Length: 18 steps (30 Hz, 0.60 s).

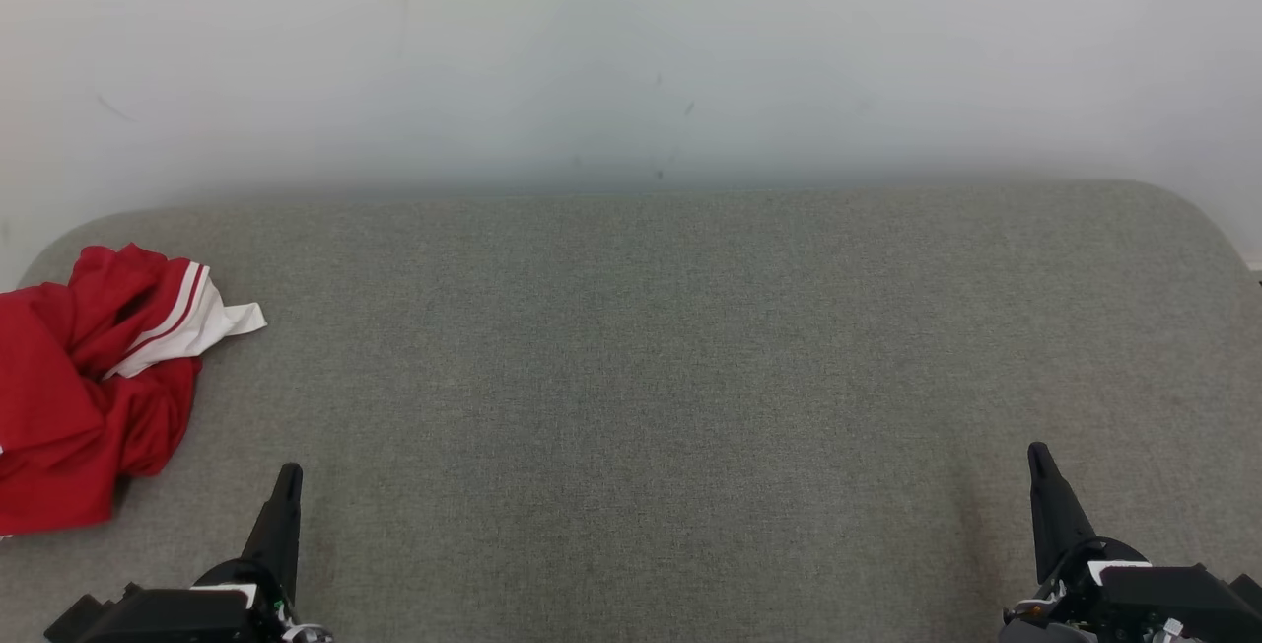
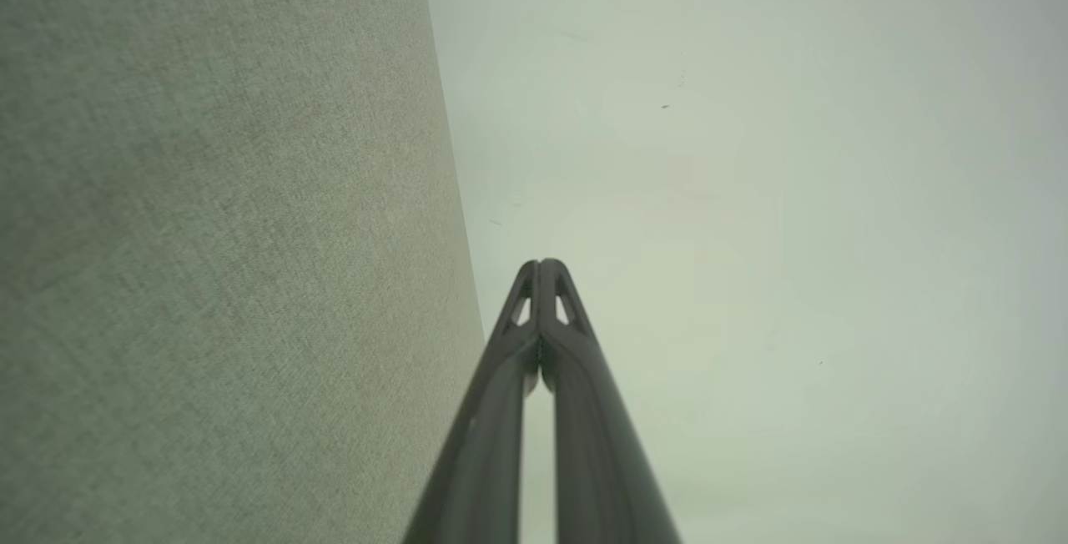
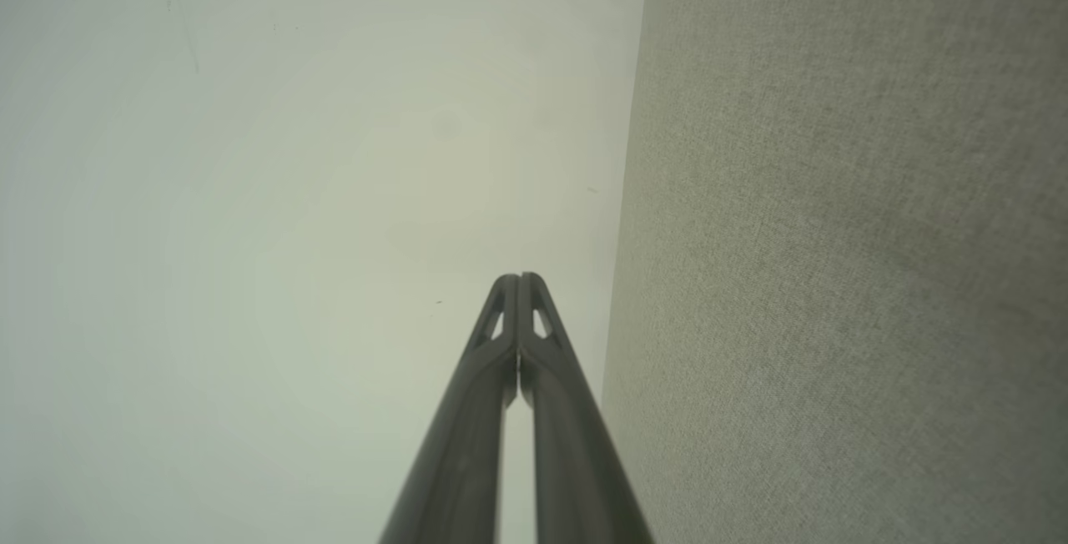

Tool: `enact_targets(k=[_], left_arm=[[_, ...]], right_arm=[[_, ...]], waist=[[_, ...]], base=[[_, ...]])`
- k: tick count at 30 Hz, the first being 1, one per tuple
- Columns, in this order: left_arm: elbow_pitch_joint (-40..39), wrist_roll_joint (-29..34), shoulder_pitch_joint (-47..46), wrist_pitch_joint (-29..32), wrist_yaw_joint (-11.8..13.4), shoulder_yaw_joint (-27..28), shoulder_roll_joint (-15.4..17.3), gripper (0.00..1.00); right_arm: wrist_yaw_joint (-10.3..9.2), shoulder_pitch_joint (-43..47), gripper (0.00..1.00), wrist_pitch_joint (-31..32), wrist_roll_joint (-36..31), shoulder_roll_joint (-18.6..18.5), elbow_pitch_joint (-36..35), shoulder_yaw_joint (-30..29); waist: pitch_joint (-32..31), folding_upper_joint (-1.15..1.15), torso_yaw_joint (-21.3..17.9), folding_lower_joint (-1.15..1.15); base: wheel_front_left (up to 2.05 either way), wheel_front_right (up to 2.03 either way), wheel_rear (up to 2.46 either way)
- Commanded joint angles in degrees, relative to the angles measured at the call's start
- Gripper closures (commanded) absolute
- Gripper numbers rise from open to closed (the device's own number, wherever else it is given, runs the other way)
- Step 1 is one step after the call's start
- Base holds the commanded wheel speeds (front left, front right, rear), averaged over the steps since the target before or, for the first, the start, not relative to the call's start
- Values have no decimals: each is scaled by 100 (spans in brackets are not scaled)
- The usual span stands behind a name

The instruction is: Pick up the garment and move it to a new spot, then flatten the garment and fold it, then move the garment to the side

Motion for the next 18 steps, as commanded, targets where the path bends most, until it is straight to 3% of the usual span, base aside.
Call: enact_targets(k=[1,18], left_arm=[[-22,-27,-37,8,-17,10,-8,100],[-22,-27,-37,8,-18,10,-8,100]], right_arm=[[-11,-29,100,10,15,10,-17,-1],[-11,-29,100,10,15,10,-17,-1]], waist=[[0,0,0,0],[0,0,0,0]], base=[[0,0,0],[0,0,0]])
